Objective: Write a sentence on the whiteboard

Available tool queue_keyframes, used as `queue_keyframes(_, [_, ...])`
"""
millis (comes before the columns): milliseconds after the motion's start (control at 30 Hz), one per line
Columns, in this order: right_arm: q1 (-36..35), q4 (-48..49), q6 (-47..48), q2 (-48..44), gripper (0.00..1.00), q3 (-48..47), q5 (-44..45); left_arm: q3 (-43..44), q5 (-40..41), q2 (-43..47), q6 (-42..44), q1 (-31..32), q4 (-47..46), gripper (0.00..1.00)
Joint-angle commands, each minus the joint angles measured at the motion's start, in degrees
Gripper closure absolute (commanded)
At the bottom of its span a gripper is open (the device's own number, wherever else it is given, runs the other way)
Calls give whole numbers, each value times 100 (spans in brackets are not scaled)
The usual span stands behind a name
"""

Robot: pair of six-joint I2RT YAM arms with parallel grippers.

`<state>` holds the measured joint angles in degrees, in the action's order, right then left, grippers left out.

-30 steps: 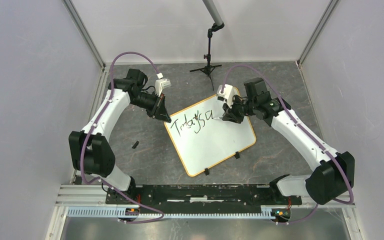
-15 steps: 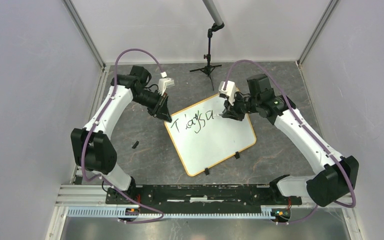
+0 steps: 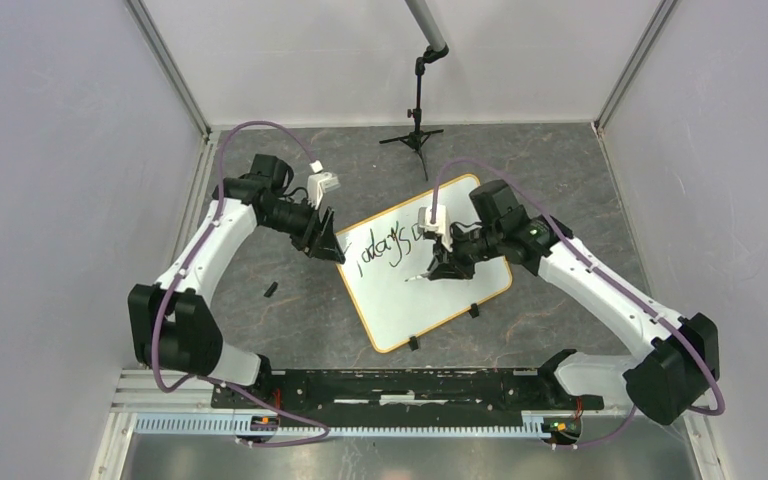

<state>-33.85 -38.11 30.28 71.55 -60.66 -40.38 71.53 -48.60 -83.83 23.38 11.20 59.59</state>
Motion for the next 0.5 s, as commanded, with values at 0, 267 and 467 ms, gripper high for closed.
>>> queue_keyframes(0, [-392,370,-80,-167,100,210,-101,-503,-404,392,-646,-37,-949,31])
queue_keyframes(267, [-965,1325,-493,-294,100,744,427,-449,-636,73,-722,-39,-1134,44])
queue_keyframes(467, [-1383,1724,-663,-401,100,917,768,-428,-659,-24,-714,-39,-1133,63])
